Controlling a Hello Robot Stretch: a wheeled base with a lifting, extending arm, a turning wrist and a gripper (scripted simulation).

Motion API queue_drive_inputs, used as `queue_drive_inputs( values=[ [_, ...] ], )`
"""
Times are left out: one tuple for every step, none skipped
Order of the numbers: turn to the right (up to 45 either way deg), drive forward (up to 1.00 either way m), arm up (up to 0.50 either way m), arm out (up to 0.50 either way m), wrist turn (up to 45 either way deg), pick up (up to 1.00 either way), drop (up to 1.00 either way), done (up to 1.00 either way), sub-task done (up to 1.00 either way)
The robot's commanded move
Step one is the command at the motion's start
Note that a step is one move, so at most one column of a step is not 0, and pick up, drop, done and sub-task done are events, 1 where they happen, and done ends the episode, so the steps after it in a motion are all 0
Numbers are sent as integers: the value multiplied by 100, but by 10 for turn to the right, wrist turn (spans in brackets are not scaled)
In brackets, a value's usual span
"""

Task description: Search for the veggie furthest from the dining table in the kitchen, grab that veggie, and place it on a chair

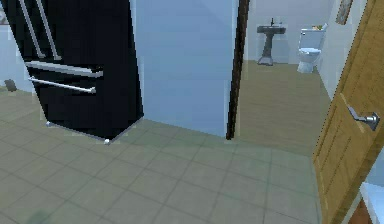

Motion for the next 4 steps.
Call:
queue_drive_inputs(
  values=[
    [0, 0, 0, 0, 450, 0, 0, 0, 0],
    [0, 0, 0, 0, 450, 0, 0, 0, 0],
    [0, 0, 0, 0, 120, 0, 0, 0, 0],
    [0, 0, -10, 0, 0, 0, 0, 0, 0]
  ],
)
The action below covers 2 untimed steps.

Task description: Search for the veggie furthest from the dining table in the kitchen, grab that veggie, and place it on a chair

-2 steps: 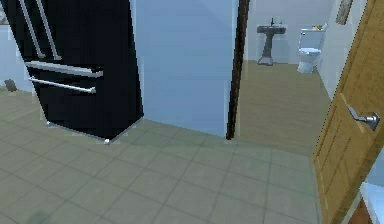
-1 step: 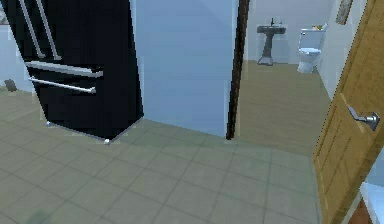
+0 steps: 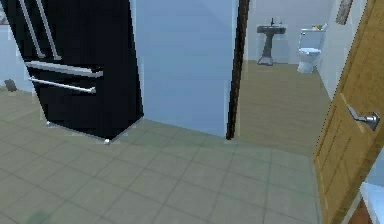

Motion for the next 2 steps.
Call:
queue_drive_inputs(
  values=[
    [0, 0, 0, 0, 0, 100, 0, 0, 0],
    [0, 0, 10, 0, 0, 0, 0, 0, 0]
  ],
)
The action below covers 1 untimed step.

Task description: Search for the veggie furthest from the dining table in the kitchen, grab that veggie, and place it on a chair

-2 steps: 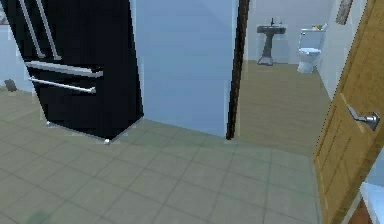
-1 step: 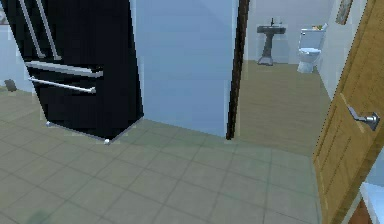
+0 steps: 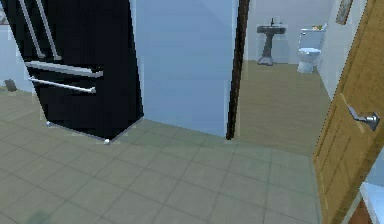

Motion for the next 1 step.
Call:
queue_drive_inputs(
  values=[
    [0, 0, 0, 0, -450, 0, 0, 0, 0]
  ],
)
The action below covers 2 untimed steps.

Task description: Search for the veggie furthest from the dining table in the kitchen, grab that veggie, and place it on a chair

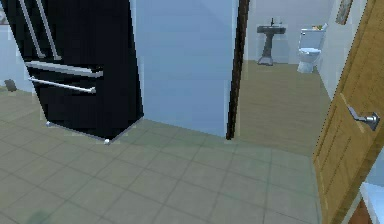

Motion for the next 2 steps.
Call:
queue_drive_inputs(
  values=[
    [0, 0, 0, 0, -450, 0, 0, 0, 0],
    [0, 0, 0, 0, -60, 0, 0, 0, 0]
  ],
)
